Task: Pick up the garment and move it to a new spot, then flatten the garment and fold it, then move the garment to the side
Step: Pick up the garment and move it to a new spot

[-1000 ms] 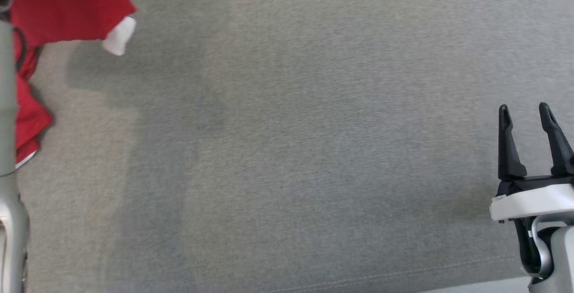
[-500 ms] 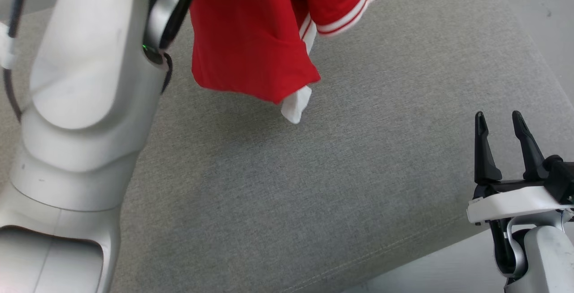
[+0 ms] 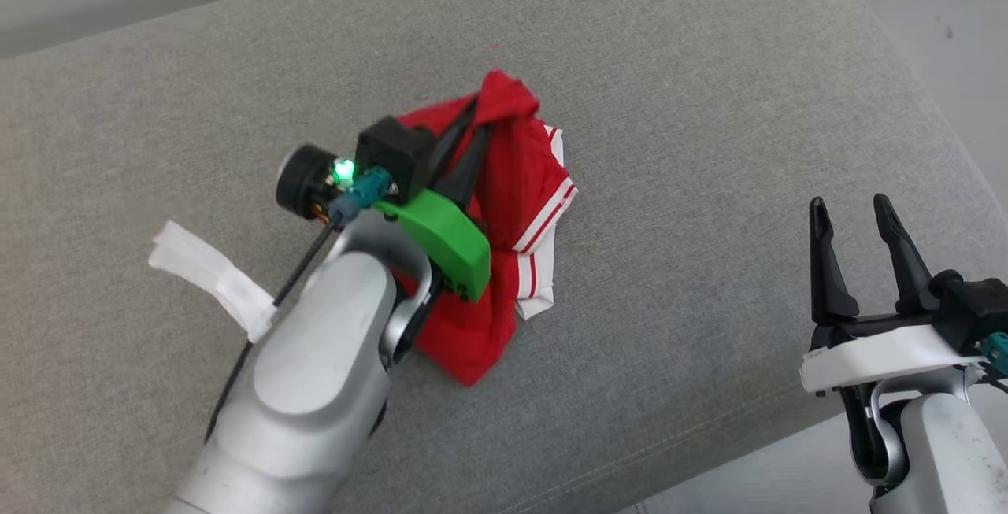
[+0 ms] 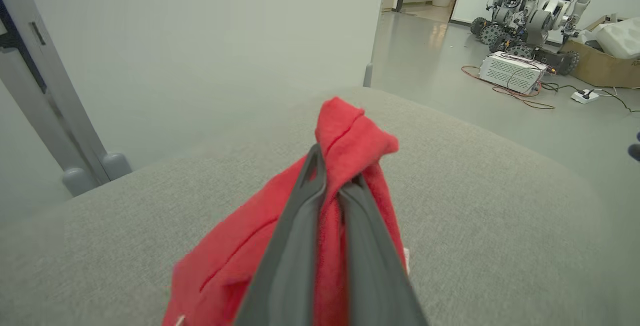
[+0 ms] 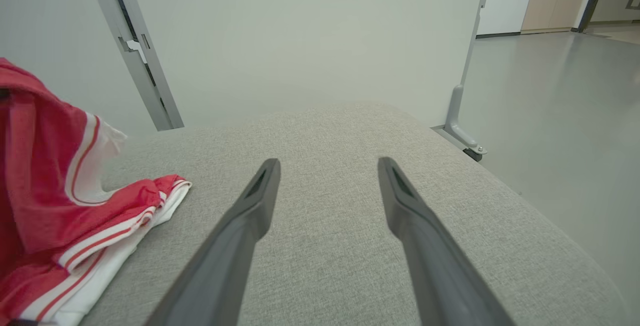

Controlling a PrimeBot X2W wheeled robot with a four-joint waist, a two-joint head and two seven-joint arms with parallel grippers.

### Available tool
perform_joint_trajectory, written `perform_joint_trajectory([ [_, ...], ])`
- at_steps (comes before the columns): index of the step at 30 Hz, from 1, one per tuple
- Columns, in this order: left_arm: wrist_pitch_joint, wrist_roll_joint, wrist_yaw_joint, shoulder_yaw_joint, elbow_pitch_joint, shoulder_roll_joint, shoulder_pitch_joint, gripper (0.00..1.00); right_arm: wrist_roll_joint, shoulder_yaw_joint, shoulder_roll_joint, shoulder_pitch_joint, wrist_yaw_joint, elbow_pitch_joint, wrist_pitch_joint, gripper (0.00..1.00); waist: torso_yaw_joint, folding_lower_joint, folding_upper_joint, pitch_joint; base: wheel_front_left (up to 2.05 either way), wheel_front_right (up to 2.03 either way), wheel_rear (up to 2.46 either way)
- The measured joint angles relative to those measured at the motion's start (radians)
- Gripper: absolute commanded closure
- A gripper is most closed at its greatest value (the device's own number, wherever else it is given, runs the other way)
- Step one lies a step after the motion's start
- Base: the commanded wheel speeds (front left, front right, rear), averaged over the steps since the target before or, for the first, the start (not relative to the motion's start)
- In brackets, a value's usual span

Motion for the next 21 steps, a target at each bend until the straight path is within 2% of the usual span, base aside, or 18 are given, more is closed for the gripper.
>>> perform_joint_trajectory([
  [1, -0.005, -0.007, 0.001, -0.008, 0.014, -0.003, 0.019, 1.0, 0.0, 0.003, -0.002, 0.0, 0.0, 0.001, 0.0, 0.0, 0.002, 0.0, 0.0, -0.003, 0.0, 0.0, 0.0],
  [2, -0.016, -0.013, 0.004, -0.02, 0.029, -0.006, 0.039, 0.84, 0.002, 0.008, -0.004, 0.0, 0.0, 0.002, 0.0, 0.0, 0.006, 0.0, 0.0, -0.008, 0.0, 0.0, 0.0],
  [4, -0.035, -0.012, 0.011, -0.034, 0.047, -0.009, 0.053, 0.0, 0.005, 0.019, -0.005, 0.001, 0.0, 0.003, 0.0, 0.0, 0.012, 0.0, 0.0, -0.017, 0.0, 0.0, 0.0],
  [11, -0.11, -0.025, 0.051, 0.008, 0.045, 0.0, 0.053, 0.0, 0.006, 0.034, -0.007, 0.029, 0.0, 0.01, 0.0, 0.0, 0.041, 0.0, 0.0, -0.073, 0.0, 0.0, 0.0],
  [16, -0.141, -0.037, 0.079, 0.055, 0.007, 0.032, 0.098, 0.0, -0.001, 0.03, -0.008, 0.063, 0.0, 0.01, 0.0, 0.0, 0.073, 0.0, 0.0, -0.119, 0.0, 0.0, 0.0],
  [21, -0.153, -0.04, 0.117, 0.115, -0.046, 0.092, 0.164, 0.0, -0.003, 0.044, -0.012, 0.078, 0.0, 0.006, 0.001, 0.0, 0.12, 0.0, 0.0, -0.154, 0.0, 0.0, 0.0],
])
